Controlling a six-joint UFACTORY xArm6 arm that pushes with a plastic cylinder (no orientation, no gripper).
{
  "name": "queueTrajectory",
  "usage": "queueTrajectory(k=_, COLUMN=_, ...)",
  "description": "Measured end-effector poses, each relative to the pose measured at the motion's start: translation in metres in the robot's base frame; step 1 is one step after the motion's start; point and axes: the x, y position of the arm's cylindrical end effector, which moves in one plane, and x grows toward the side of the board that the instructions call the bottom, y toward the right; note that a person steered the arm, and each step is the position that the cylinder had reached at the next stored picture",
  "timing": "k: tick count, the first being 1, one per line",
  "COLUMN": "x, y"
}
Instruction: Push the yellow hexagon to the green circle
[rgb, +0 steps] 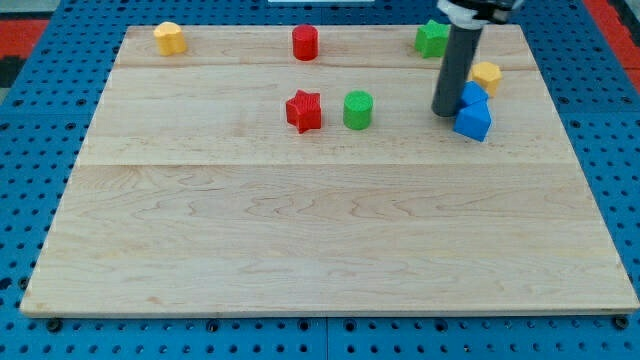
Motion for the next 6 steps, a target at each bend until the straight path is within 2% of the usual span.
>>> queueTrajectory(k=2, x=0.079, y=-0.009)
queueTrajectory(k=3, x=0.07, y=0.095)
queueTrajectory(k=4, x=0.006, y=0.157)
queueTrajectory(k=5, x=-0.05, y=0.138)
queueTrajectory(k=6, x=-0.064, y=0.072)
